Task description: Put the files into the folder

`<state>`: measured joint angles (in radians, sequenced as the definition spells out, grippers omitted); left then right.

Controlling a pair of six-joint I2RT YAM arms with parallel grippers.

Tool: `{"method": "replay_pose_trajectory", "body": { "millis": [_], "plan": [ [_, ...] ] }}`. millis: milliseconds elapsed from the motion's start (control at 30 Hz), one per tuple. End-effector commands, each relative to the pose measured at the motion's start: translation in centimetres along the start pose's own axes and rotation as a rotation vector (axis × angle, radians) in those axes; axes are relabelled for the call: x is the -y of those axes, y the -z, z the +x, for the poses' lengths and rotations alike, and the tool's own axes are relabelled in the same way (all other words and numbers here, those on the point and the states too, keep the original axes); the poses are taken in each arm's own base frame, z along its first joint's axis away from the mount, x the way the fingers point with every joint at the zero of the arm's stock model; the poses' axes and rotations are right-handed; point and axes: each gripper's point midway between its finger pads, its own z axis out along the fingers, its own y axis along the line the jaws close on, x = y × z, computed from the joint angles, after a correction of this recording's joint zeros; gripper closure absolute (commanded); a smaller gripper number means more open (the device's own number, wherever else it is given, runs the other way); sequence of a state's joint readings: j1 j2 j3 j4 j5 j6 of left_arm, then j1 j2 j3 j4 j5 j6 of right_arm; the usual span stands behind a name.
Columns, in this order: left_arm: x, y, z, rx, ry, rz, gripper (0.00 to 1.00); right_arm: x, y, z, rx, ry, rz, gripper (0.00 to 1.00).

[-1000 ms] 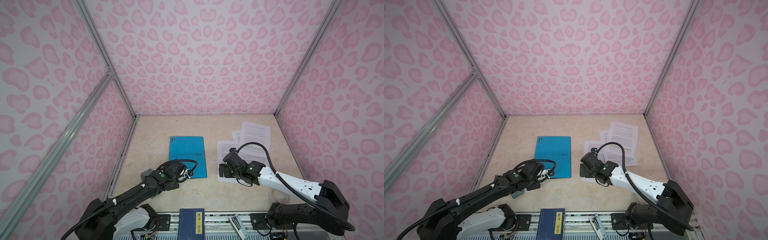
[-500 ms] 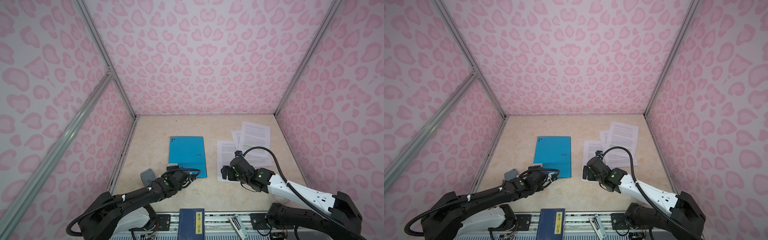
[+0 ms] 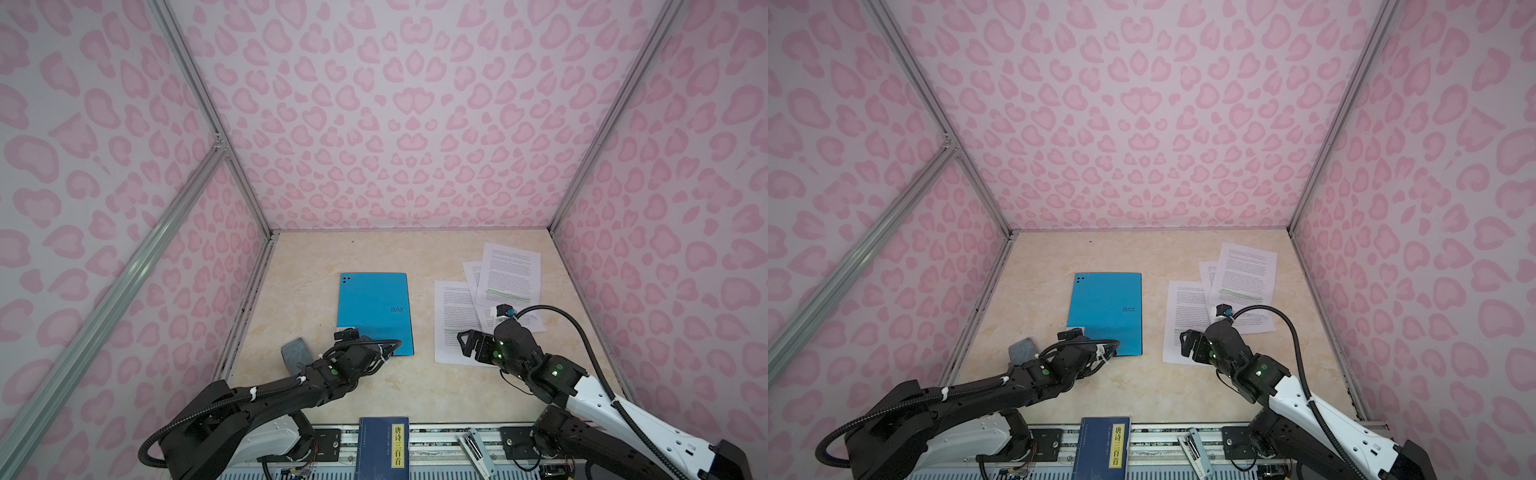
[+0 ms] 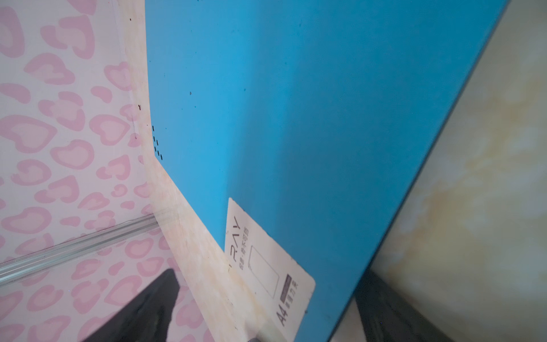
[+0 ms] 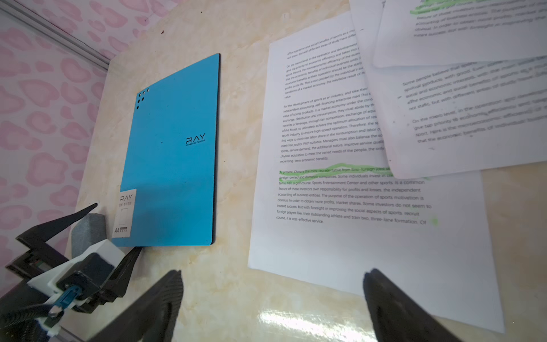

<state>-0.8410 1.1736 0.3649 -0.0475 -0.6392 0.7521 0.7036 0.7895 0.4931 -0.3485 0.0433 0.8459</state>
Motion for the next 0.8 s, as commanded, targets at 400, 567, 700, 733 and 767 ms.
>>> {"method": "replay_pose_trajectory", "body": {
  "millis": [400, 567, 700, 733, 767],
  "plan": [
    [-3.4, 1.0, -0.9, 0.072, 0.174, -0.173, 0.03, -2.7, -1.5, 1.2, -0.087, -0.004, -0.137, 0.03],
    [-4.0, 1.2, -0.8, 0.072, 0.195, -0.193, 0.03, -5.0, -2.8, 1.7, -0.15, 0.022, -0.219, 0.03],
    [-3.8, 1.0, -0.8, 0.066, 0.216, -0.193, 0.03, -6.2, -4.4, 2.4, -0.219, 0.04, -0.237, 0.03],
    [-3.7, 0.9, -0.8, 0.066, 0.222, -0.194, 0.03, -6.5, -4.9, 2.6, -0.238, 0.043, -0.243, 0.03],
    [-3.8, 0.9, -0.8, 0.067, 0.231, -0.193, 0.03, -6.9, -5.3, 2.7, -0.253, 0.043, -0.253, 0.03]
  ]
}}
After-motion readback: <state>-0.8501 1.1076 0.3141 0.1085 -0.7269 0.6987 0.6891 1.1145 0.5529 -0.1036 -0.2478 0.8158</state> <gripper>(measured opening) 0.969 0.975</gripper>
